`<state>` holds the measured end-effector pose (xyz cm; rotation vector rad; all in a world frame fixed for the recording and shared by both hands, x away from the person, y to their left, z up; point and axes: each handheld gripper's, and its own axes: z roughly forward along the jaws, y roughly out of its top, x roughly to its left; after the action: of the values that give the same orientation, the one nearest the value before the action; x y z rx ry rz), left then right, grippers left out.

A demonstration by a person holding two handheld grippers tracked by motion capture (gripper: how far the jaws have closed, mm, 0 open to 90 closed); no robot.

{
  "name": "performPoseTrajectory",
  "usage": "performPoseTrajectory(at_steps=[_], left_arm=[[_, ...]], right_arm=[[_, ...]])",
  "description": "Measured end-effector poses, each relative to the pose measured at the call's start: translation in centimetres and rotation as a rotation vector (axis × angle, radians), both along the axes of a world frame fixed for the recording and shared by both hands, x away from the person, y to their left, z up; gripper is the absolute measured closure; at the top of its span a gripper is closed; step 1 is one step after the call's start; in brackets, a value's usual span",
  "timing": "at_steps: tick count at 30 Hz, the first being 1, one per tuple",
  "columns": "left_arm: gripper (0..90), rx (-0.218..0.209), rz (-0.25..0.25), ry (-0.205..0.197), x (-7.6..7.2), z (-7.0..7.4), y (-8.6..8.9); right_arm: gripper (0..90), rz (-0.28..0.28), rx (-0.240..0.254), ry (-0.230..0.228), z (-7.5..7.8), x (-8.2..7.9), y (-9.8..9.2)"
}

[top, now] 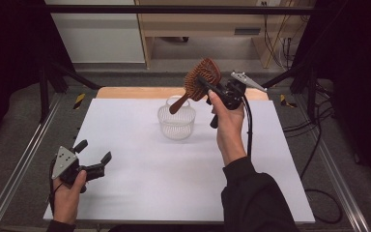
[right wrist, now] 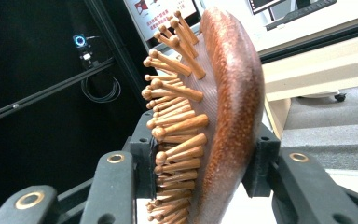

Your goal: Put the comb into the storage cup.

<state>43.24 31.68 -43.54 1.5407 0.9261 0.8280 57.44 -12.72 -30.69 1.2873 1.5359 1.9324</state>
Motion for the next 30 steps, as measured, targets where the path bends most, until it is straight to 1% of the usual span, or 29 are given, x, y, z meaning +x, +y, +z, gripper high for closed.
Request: performPoseTrajectory(at_steps=[4,22,30], left_arm=[[2.7,-0.002,0.000,-0.003,0.0,0.0,0.0],[2.7,-0.003,0.002,-0.005,-0.1,0.1,0.1],[2.7,-0.002,0.001,-0.006,-0.1,0.1,0.1]], right_arm=[[56.0,-0.005,-0.009,0.002,-0.1,0.1,0.1],[55.7,-0.009,-0.008,0.011,-0.9,0.2,0.3],[55.5,-0.010,-0.005,0.023,-1.4,0.3,0.4]])
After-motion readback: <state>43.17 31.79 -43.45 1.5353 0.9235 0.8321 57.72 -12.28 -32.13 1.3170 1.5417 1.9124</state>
